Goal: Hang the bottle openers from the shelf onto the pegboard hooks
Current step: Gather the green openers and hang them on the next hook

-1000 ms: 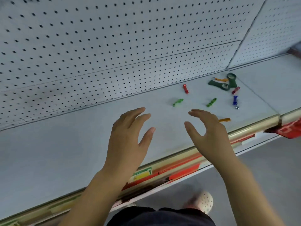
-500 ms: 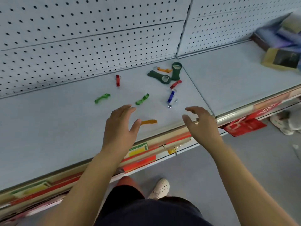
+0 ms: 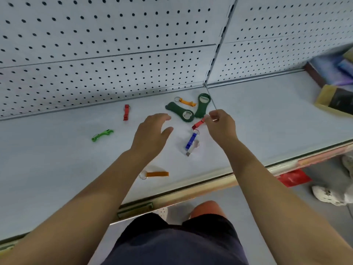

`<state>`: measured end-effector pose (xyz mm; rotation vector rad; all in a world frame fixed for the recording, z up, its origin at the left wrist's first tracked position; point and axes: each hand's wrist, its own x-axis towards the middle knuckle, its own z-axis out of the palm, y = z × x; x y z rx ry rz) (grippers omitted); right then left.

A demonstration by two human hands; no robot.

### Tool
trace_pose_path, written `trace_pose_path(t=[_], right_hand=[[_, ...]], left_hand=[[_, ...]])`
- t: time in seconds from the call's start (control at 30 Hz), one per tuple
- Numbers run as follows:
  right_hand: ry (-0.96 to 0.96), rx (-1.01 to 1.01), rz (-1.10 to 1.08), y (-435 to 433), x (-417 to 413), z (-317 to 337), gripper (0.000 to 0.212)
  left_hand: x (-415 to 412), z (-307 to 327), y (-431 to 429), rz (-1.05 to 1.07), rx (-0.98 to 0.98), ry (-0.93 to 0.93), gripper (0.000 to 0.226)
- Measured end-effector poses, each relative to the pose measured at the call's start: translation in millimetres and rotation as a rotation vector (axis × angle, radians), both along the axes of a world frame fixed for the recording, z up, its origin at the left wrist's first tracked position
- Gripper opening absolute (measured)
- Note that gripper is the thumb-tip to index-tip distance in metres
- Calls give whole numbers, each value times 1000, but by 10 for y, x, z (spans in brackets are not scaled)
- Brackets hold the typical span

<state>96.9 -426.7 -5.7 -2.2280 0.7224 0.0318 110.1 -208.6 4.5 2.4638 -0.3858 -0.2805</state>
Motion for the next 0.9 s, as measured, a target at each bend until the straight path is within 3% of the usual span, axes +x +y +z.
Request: trace_pose_path(t=[0.1, 0.23, 0.33, 0.47, 0.6, 0.73, 0.9], right_hand=[[43, -20, 23, -91, 247, -87, 41], [86, -278, 175, -206, 593, -220, 63], [100, -342, 262, -332, 719, -286, 67], [100, -227, 358, -562, 811, -339, 57], [128, -63, 444, -799, 889, -294, 55], [130, -47, 553, -930, 942, -292, 28], [22, 145, 522, -992, 834, -281, 22]], left_hand=[[259, -59, -253, -51, 141, -29, 44], [527, -170, -552, -59, 233, -79, 45], [576, -230, -701, -18, 256, -42, 45], [521, -310, -822, 48, 350, 11, 48], [417, -269, -917, 122, 433, -26, 34], [275, -235, -972, 282, 343, 43, 29], [113, -165, -1055, 496, 247, 130, 16]])
